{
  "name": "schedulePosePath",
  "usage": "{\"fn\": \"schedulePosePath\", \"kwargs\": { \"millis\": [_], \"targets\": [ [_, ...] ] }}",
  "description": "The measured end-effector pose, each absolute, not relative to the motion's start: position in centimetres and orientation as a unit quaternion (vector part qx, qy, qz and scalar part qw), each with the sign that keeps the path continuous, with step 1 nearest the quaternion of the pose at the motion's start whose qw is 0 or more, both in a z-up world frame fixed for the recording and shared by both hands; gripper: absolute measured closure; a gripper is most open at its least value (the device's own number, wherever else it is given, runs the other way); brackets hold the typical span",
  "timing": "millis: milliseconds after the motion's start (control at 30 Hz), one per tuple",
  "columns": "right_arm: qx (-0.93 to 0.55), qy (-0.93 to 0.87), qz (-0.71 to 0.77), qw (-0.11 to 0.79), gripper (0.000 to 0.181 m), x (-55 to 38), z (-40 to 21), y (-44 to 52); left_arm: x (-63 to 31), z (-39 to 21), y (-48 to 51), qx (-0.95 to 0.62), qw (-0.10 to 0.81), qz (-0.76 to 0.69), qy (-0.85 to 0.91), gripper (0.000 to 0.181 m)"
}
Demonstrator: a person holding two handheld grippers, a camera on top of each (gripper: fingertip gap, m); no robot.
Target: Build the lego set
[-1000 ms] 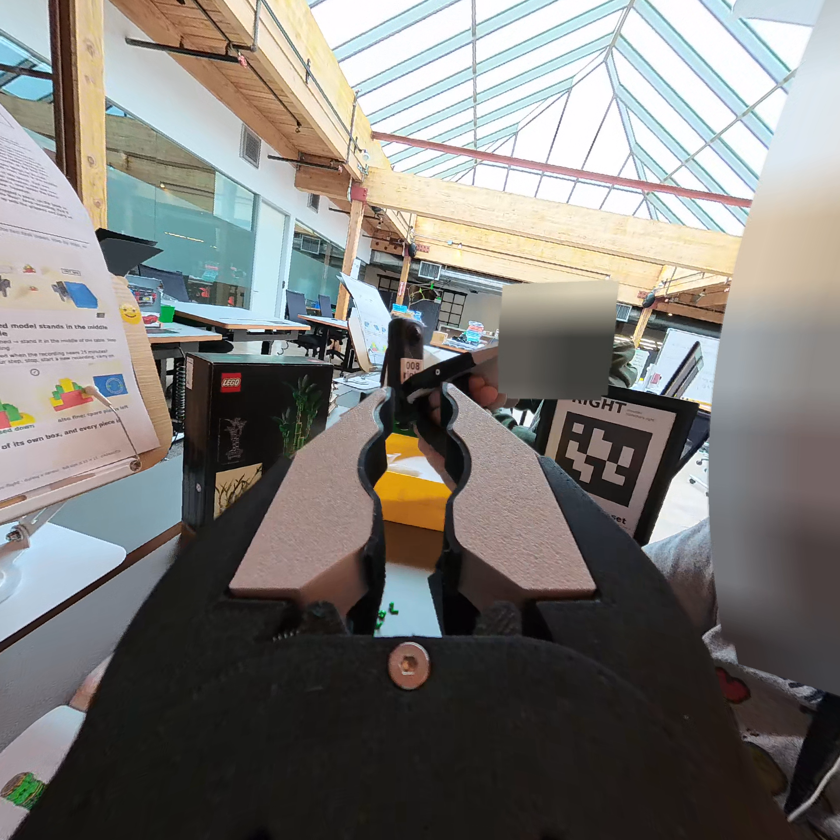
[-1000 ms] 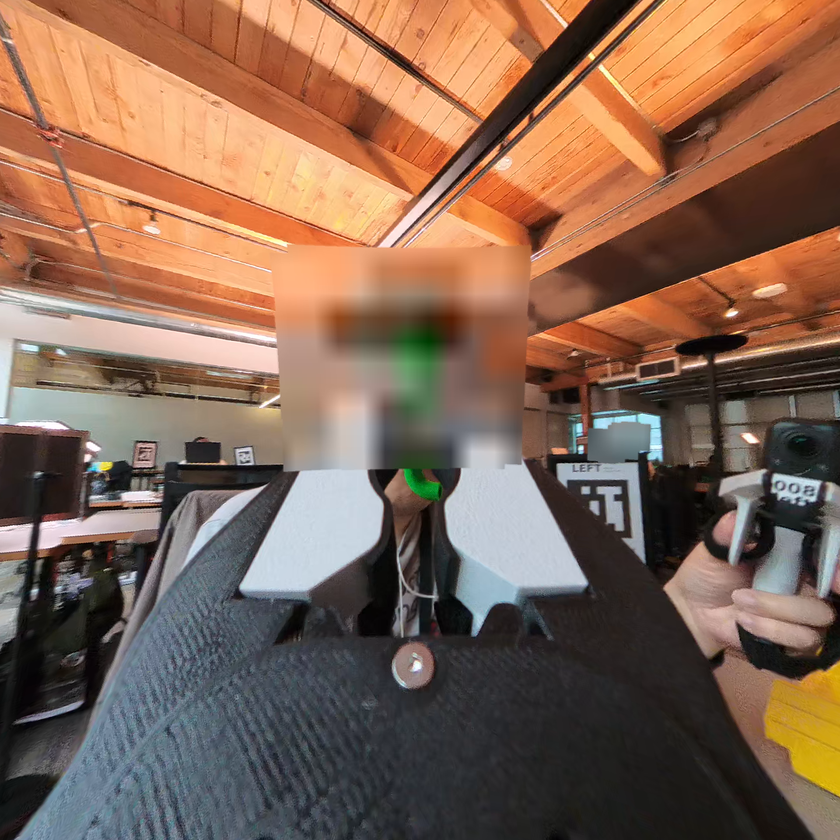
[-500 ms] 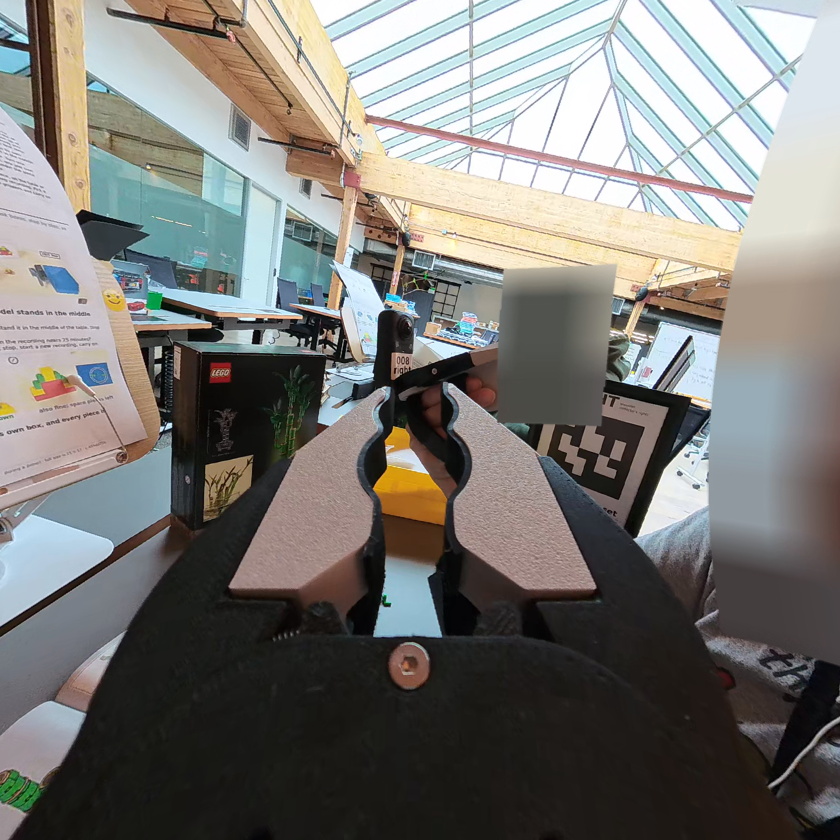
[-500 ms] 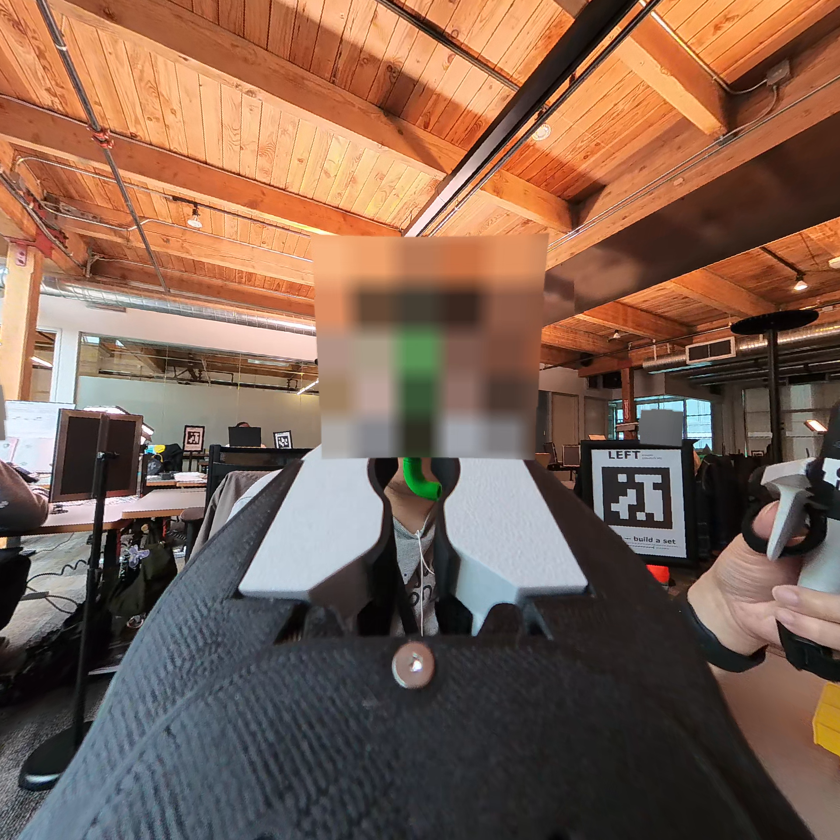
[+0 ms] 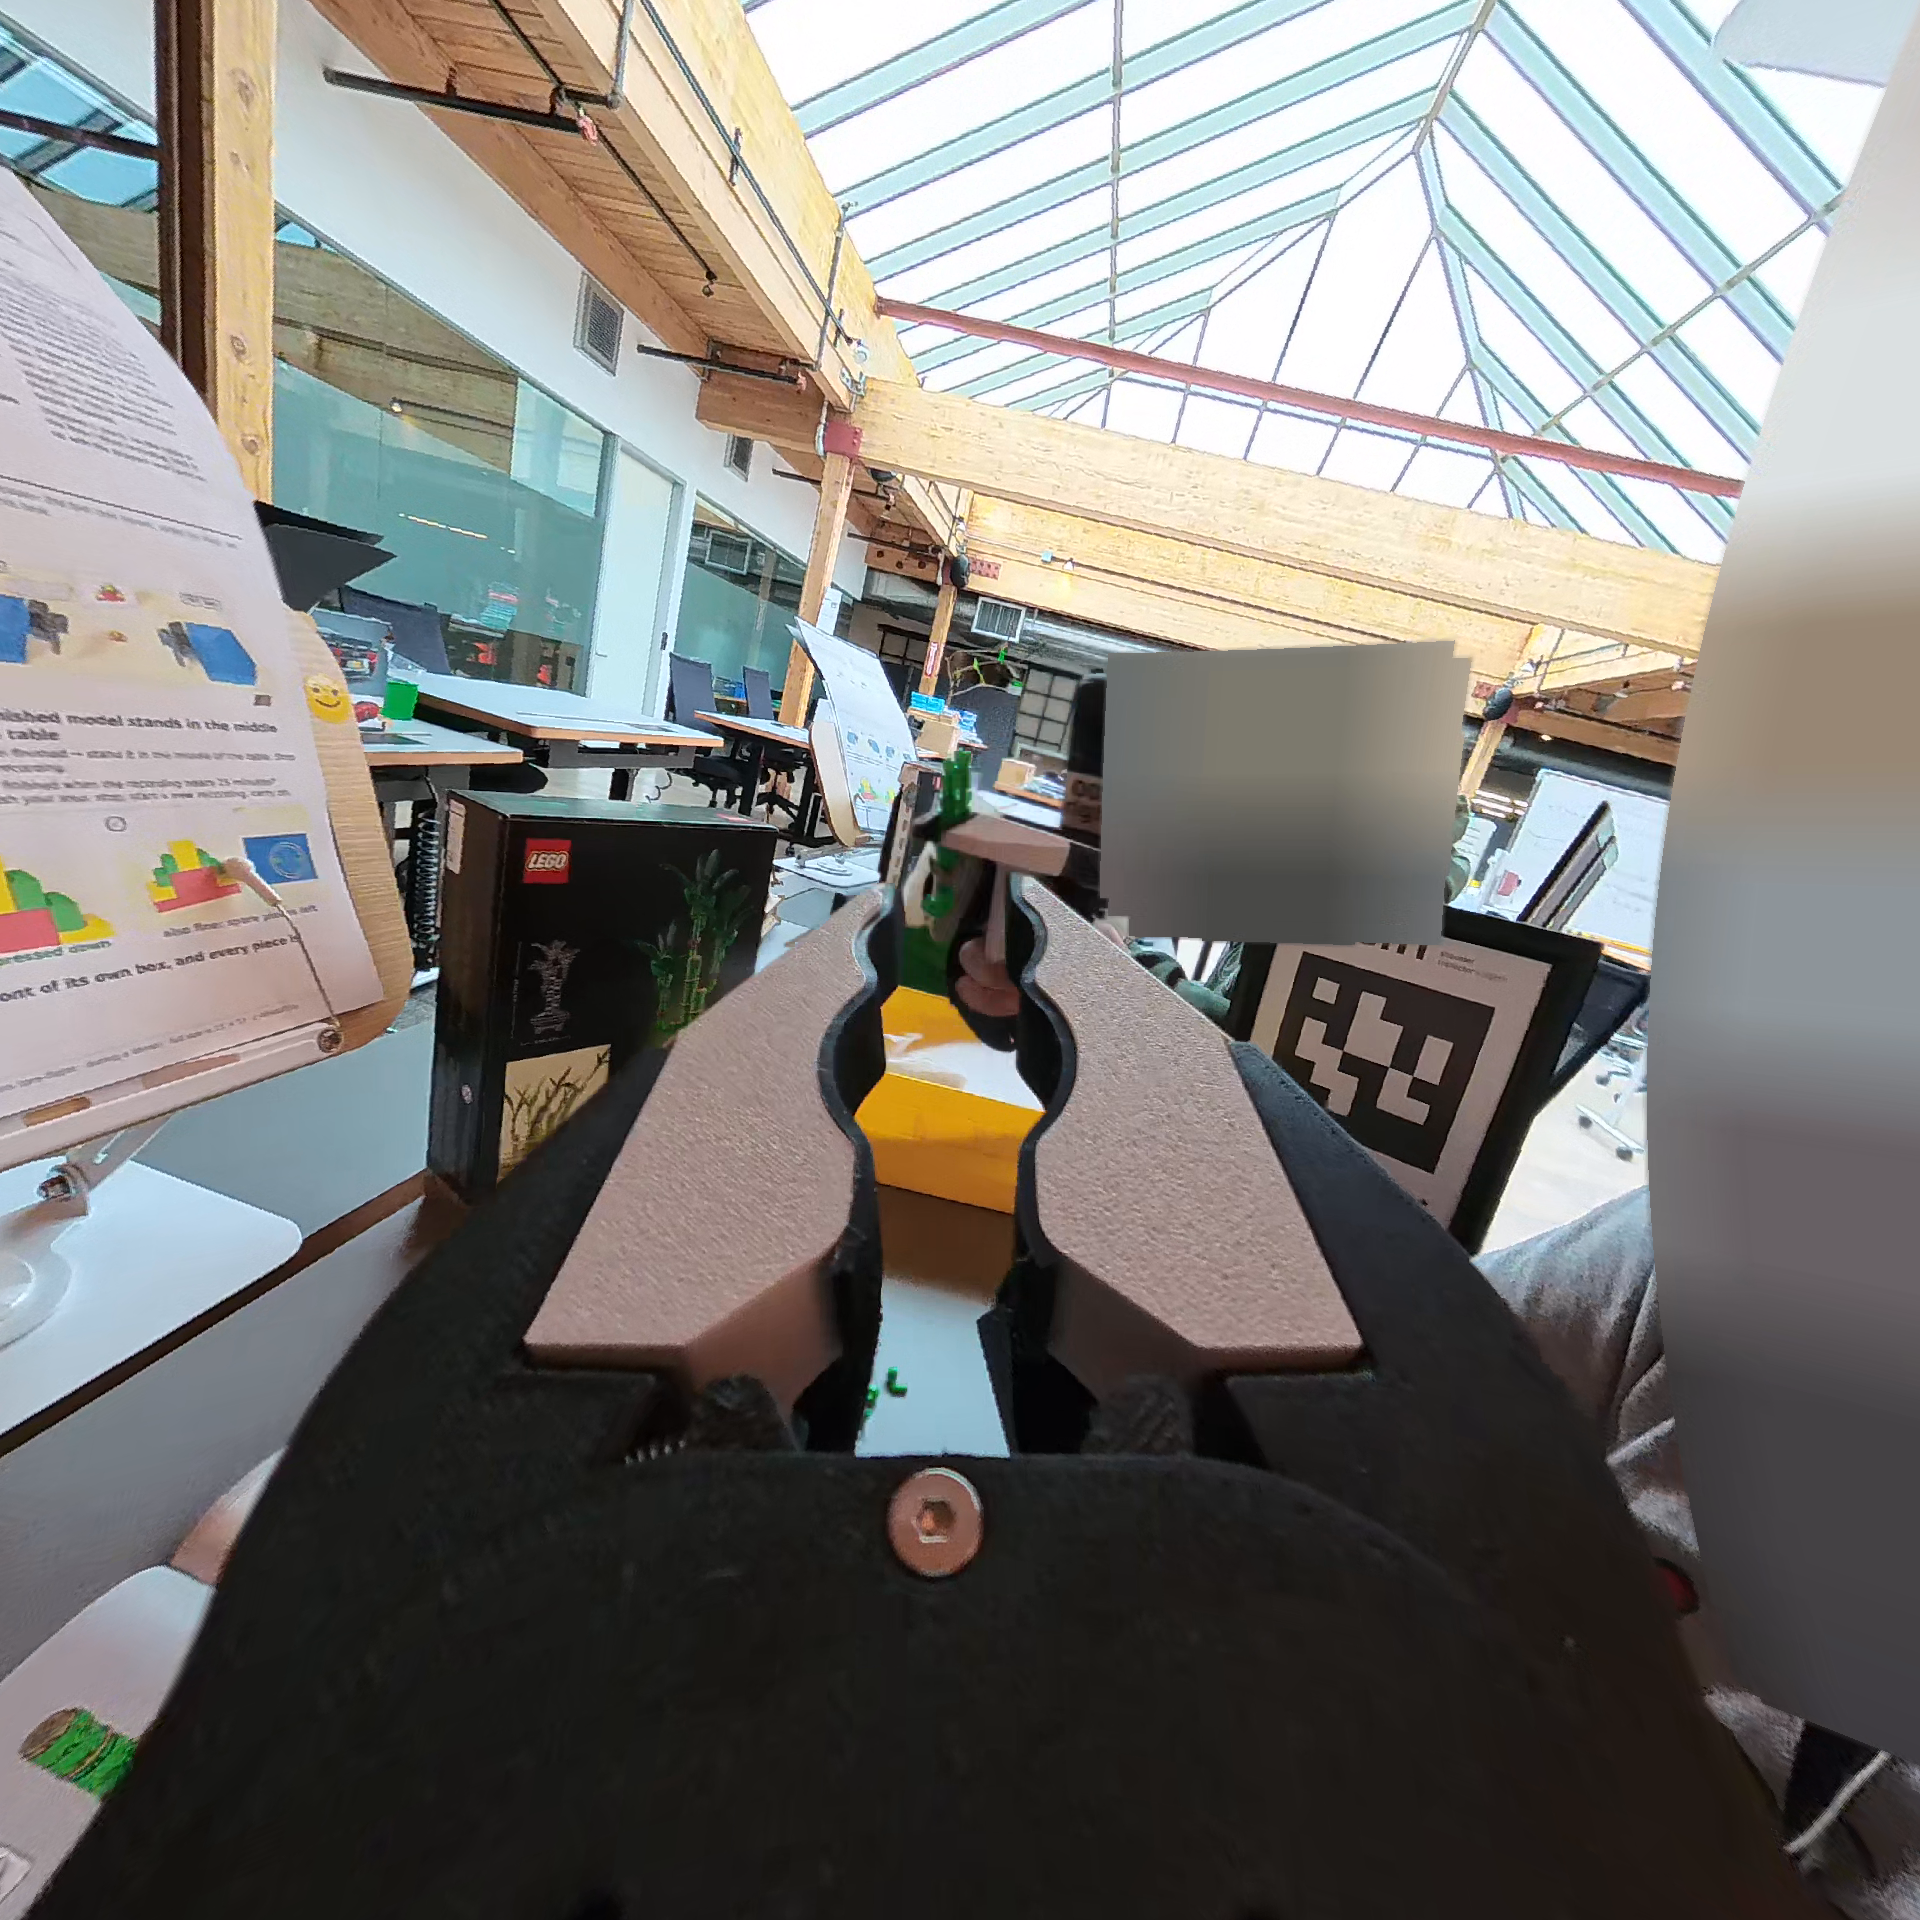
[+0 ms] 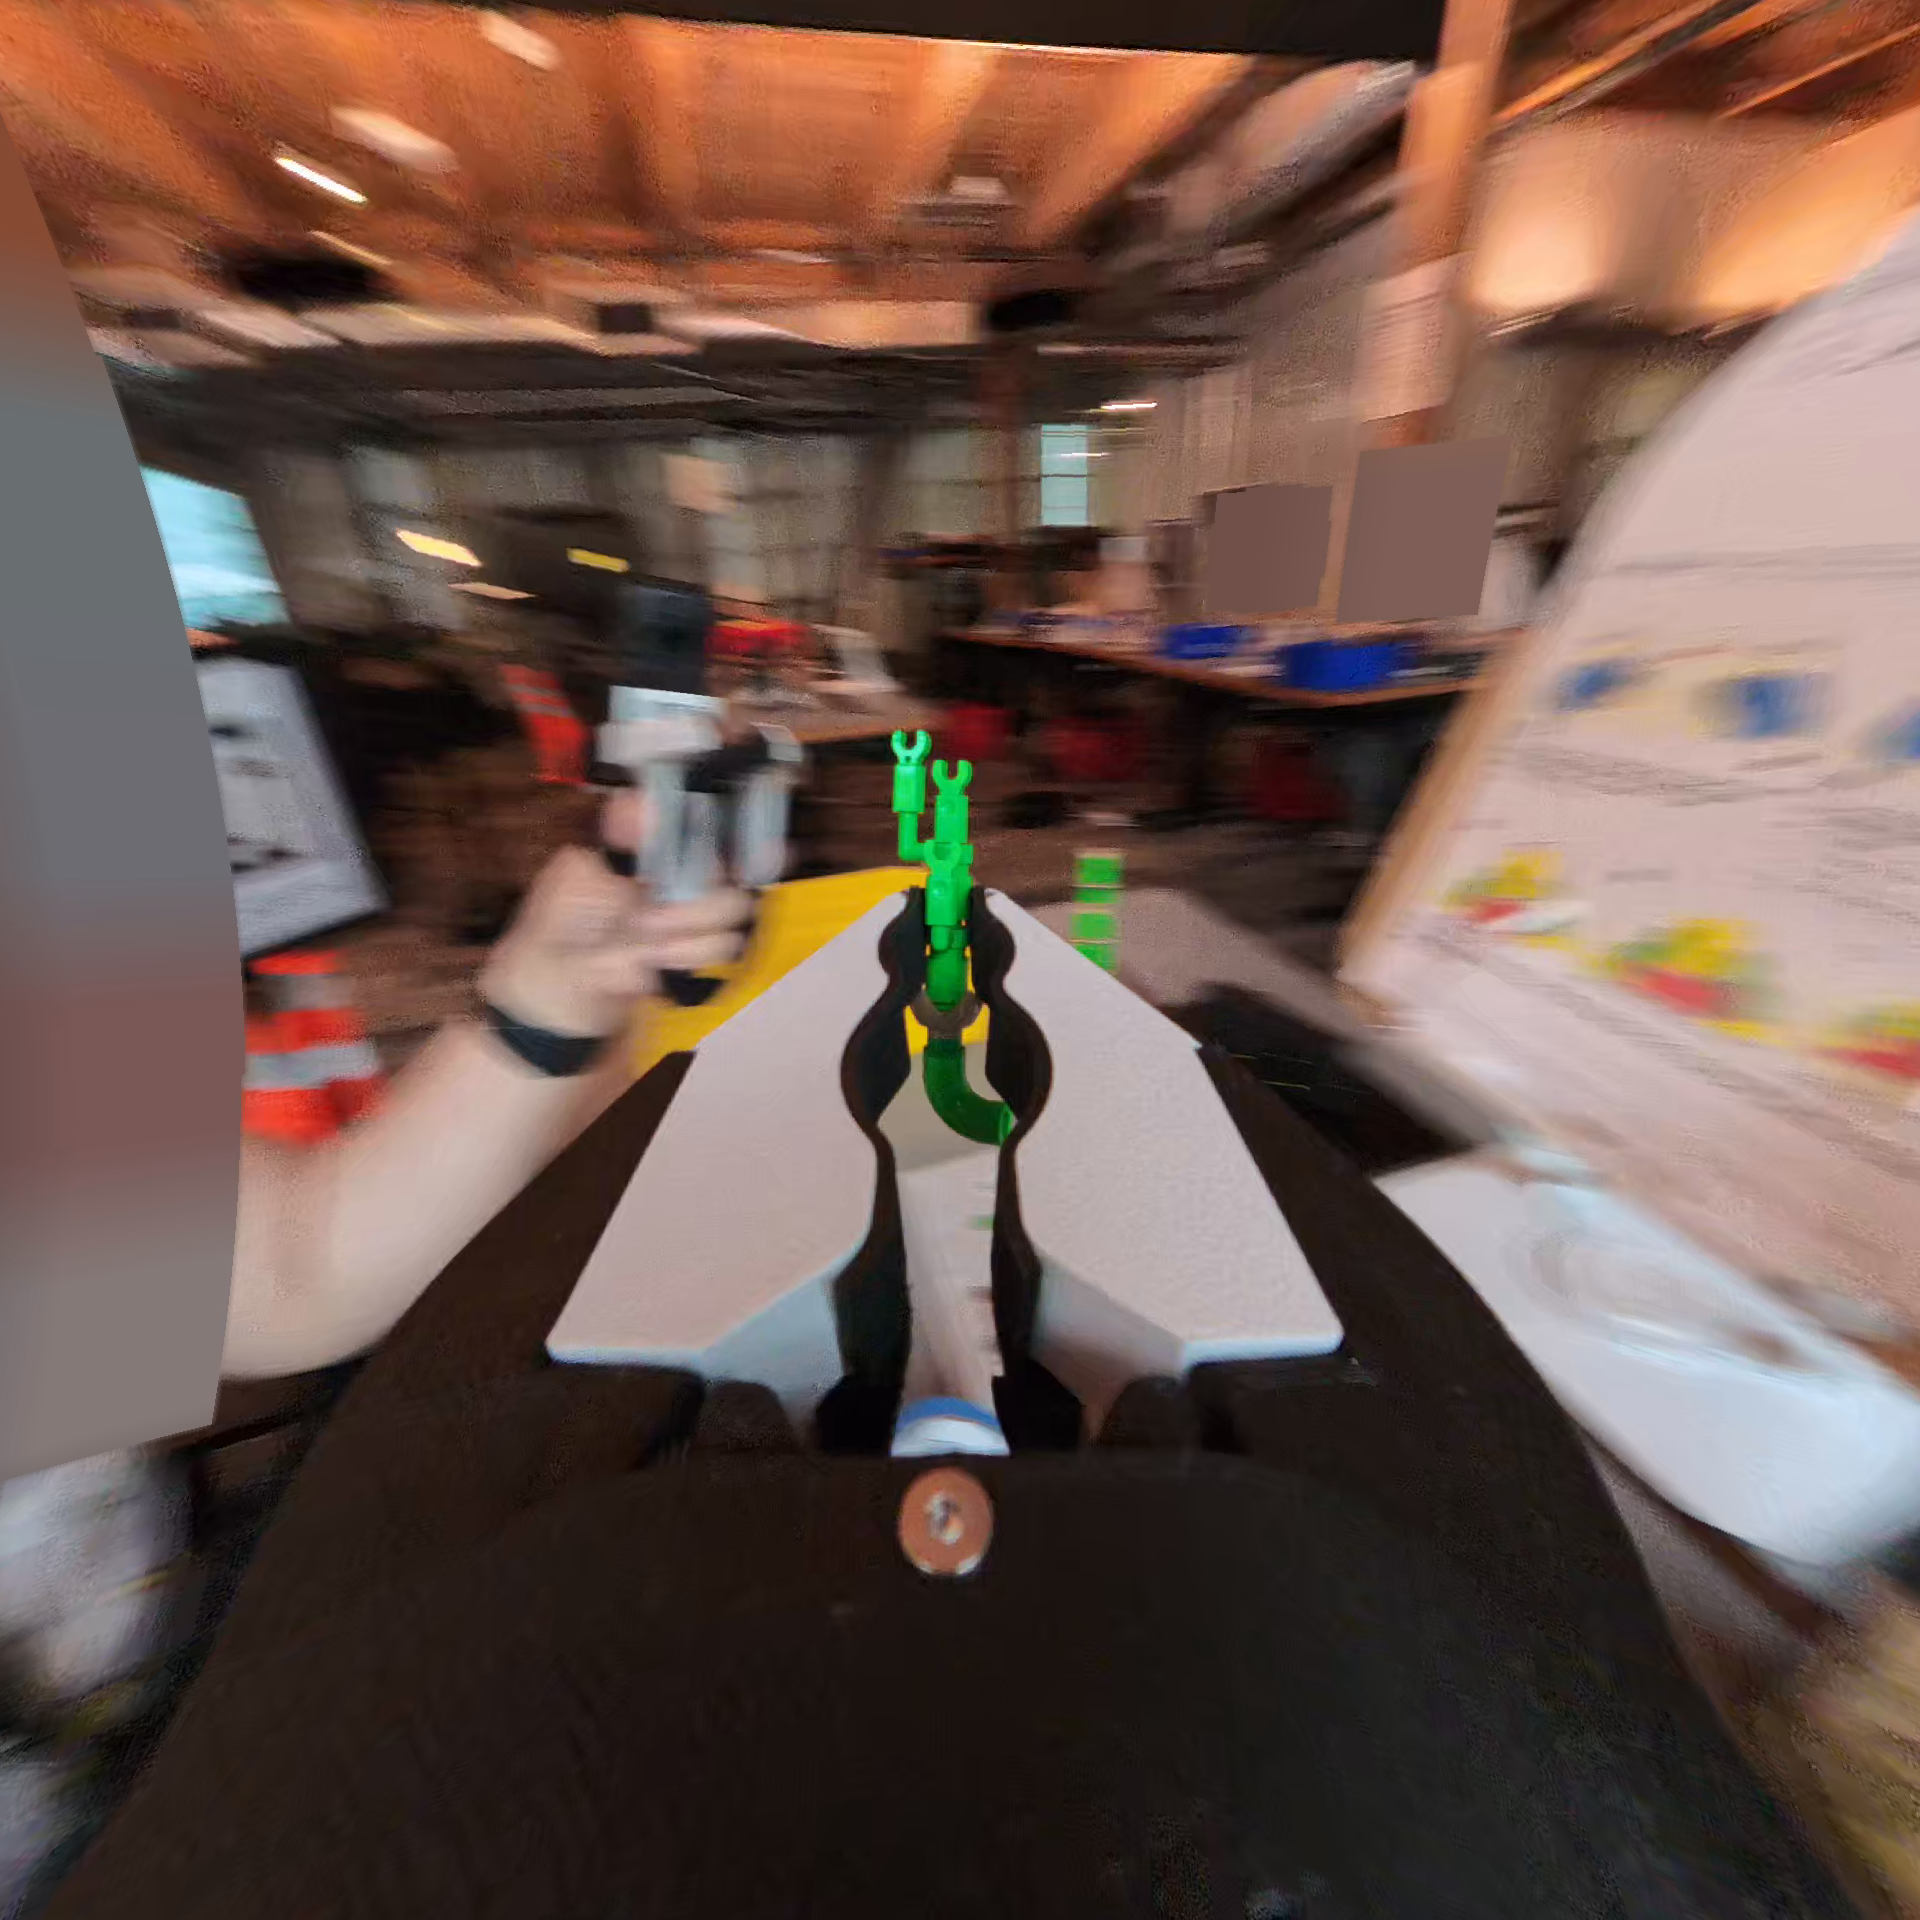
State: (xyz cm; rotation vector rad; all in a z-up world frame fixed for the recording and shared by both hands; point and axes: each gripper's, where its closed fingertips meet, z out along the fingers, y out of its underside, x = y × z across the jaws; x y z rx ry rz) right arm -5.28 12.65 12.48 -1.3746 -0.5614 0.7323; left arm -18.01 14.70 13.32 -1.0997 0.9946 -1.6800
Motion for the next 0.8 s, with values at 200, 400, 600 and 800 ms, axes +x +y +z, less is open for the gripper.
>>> {"fn": "schedulePosePath", "kwargs": {
  "millis": [200,400,600,800],
  "targets": [
    [-0.622,-0.218,0.093,0.746,0.177,-2.8,13.9,13.5,-18.4,12.9,16.6,-0.465,0.449,-0.665,0.373,0.165],
    [-0.645,-0.229,-0.027,0.728,0.177,-3.5,12.8,14.9,-17.6,12.1,16.9,-0.479,0.433,-0.668,0.369,0.167],
    [-0.646,-0.243,-0.049,0.722,0.177,-4.5,12.4,15.4,-16.8,11.0,17.4,-0.499,0.437,-0.648,0.376,0.167],
    [-0.656,-0.25,-0.053,0.71,0.177,-4.6,11.6,16.0,-16.1,10.3,17.3,-0.501,0.429,-0.645,0.386,0.167]
  ]
}}
